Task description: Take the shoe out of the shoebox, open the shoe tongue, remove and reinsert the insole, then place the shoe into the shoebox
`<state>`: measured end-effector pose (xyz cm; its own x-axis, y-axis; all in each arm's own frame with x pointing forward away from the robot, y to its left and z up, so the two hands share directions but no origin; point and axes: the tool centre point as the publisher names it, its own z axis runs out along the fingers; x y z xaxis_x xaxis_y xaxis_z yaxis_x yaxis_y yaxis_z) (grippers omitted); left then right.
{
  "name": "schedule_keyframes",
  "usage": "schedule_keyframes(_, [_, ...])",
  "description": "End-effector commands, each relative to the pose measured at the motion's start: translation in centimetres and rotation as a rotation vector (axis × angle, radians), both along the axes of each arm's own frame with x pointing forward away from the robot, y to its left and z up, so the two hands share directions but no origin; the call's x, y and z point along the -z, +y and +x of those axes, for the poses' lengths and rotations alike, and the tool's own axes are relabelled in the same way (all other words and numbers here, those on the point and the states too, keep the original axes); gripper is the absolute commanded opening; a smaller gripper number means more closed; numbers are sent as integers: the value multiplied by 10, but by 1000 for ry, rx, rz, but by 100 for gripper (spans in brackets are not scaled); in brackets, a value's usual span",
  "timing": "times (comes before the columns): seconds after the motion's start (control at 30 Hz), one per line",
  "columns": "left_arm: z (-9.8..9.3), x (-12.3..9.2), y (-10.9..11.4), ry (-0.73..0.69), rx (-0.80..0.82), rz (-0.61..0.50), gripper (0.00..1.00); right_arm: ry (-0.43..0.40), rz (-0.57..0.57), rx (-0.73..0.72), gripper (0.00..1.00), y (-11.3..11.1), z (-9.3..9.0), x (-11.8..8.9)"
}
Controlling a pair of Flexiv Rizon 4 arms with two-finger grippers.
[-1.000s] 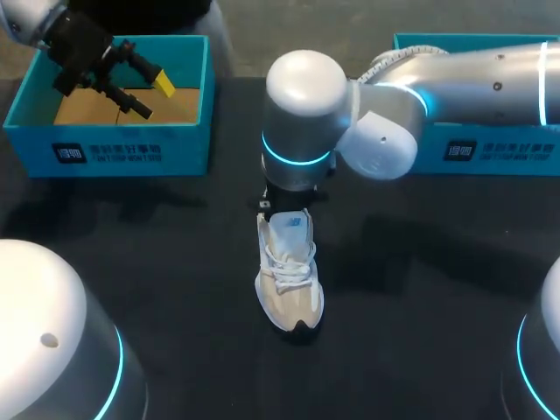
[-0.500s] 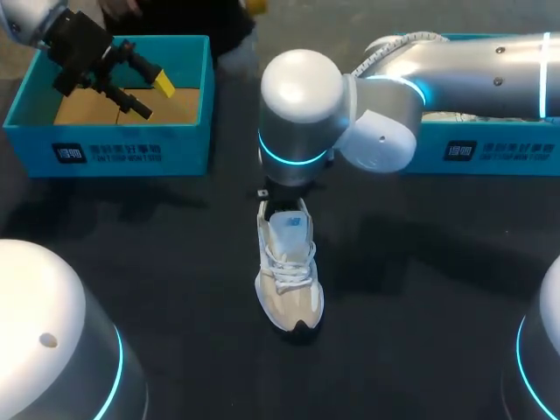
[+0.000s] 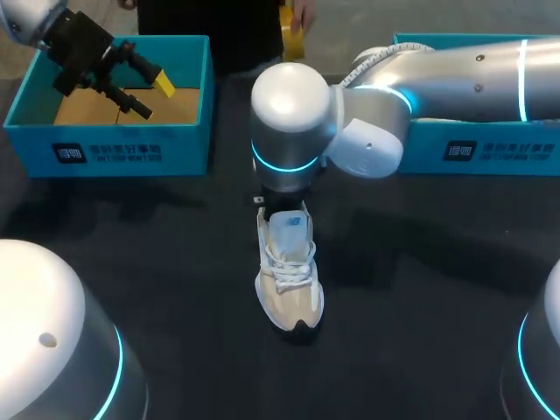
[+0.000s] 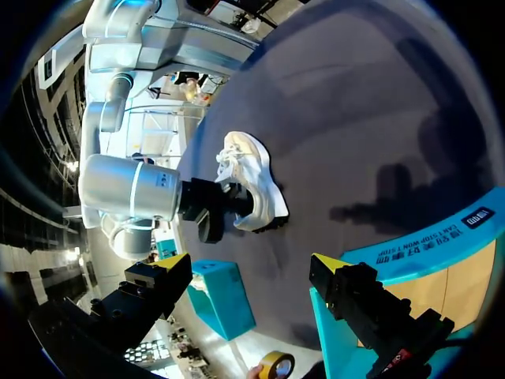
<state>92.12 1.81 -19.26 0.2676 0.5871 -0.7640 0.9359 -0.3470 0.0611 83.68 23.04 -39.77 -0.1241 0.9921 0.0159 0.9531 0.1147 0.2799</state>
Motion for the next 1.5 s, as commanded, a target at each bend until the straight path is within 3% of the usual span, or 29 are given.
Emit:
schedule_keyframes(0.03, [0, -1, 0, -1, 1, 4, 100, -17, -7, 5, 0, -6, -3, -23])
schedule_keyframes(0.17, [0, -1, 0, -1, 1, 4, 100, -25, -11, 1, 0, -9, -2, -28])
schedule_keyframes(0.33, [0, -1, 0, -1, 1, 4, 100, -26, -16, 9, 0, -11, 2, -14])
schedule_keyframes(0.6, [0, -1, 0, -1, 1, 4, 100, 43, -21, -3, 0, -2, -6, 12])
schedule_keyframes(0.77, [0, -1, 0, -1, 1, 4, 100, 70, -24, -6, 0, -4, -7, 17])
schedule_keyframes(1.0, [0, -1, 0, -1, 1, 4, 100, 110, -46, -16, 0, -5, -18, -12])
schedule_keyframes(1.17, [0, -1, 0, -1, 1, 4, 100, 236, -58, -28, 0, -7, -28, -34])
schedule_keyframes(1.23, [0, -1, 0, -1, 1, 4, 100, 288, -52, -31, 0, -7, -33, -38])
schedule_keyframes(1.5, [0, -1, 0, -1, 1, 4, 100, 288, -52, -31, 0, -7, -33, -38])
